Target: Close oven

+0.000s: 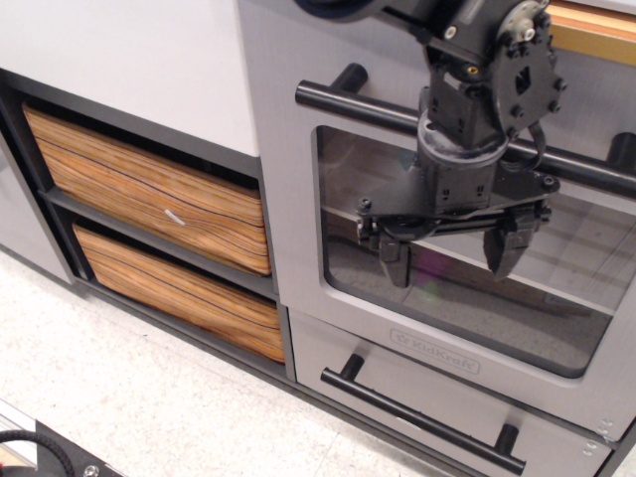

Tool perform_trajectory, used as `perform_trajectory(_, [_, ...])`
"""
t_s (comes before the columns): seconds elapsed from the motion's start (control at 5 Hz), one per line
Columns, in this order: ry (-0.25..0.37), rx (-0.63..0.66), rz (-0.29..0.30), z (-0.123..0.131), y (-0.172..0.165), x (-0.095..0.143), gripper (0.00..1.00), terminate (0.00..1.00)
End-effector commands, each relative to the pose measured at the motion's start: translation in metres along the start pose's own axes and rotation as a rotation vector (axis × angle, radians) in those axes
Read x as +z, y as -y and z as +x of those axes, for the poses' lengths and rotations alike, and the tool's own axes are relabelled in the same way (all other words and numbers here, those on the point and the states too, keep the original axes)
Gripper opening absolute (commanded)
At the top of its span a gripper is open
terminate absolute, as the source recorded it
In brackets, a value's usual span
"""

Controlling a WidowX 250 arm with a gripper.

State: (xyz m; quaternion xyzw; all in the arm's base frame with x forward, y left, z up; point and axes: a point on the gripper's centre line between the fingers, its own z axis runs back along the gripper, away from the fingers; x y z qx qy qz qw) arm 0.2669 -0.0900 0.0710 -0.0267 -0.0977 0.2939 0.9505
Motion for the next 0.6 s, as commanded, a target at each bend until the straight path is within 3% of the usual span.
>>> perform_trajectory(0.0, [0.033,0.013,-0.057,0.0222,-0.0007,0.0306,1.0,0.0])
perform_trajectory(0.2, [0.033,0.013,-0.057,0.0222,-0.0007,0.0306,1.0,0.0])
perform_trajectory(0.4, [0.033,0.013,-0.057,0.0222,-0.0007,0.0306,1.0,1.0])
